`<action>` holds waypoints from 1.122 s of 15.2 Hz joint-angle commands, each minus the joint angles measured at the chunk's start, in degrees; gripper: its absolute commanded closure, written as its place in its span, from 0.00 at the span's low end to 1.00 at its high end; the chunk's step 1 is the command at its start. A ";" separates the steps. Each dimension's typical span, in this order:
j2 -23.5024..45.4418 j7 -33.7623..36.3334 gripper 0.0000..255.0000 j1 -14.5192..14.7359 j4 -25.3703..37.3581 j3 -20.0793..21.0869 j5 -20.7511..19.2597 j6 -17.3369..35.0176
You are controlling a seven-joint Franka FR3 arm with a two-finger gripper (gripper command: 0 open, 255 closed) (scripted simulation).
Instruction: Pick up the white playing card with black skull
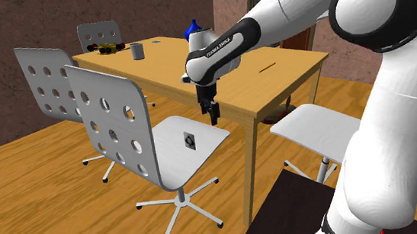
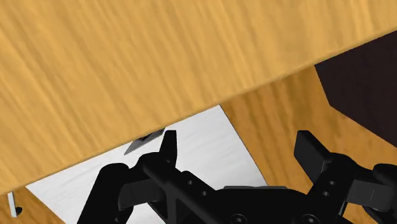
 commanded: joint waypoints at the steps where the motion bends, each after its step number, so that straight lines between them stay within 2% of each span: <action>1: 5.75 -5.47 0.00 -0.14 3.56 -0.22 1.41 1.87; 6: 17.38 -16.32 0.00 -1.33 12.62 1.34 3.68 3.74; 11: 28.61 -25.29 0.00 -2.84 23.04 3.93 4.25 4.17; 17: 31.55 -25.77 0.00 -3.17 23.09 4.40 4.55 7.02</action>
